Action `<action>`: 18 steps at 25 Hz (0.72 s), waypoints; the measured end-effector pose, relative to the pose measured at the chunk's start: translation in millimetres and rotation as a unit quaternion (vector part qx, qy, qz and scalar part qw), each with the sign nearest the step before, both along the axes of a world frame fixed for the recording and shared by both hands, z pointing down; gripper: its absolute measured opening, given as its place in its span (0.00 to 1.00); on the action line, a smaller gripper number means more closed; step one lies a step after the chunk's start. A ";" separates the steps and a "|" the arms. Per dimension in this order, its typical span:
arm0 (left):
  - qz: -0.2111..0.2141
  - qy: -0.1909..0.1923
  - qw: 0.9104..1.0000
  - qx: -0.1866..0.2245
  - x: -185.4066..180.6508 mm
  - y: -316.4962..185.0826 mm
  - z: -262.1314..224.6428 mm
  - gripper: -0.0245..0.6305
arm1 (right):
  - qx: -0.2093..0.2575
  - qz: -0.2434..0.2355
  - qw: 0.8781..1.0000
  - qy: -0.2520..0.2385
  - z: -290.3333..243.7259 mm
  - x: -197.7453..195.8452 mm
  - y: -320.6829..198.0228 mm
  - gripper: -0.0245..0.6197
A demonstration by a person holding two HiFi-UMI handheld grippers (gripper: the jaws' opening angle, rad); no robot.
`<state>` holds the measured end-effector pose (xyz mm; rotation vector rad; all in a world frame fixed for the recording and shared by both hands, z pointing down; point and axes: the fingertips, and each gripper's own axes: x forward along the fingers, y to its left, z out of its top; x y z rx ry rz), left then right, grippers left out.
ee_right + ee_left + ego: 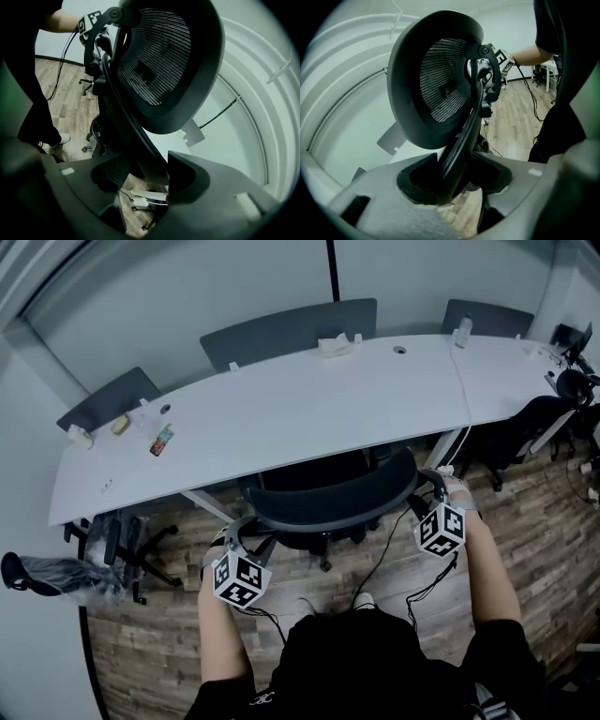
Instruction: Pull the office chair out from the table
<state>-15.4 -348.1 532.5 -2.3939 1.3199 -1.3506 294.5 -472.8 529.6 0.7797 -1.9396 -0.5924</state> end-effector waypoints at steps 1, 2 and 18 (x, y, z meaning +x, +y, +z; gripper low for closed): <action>0.003 0.001 1.000 -0.003 2.4 6.7 0.5 0.38 | -0.001 -0.001 1.000 -0.001 0.3 2.5 7.5 0.43; 0.005 0.001 1.000 -0.006 4.5 12.8 0.8 0.38 | -0.001 -0.003 1.000 -0.001 0.1 4.9 14.8 0.43; -0.021 -0.001 1.000 -0.002 28.9 84.2 4.2 0.41 | -0.024 -0.035 0.999 -0.025 -1.4 34.7 102.8 0.42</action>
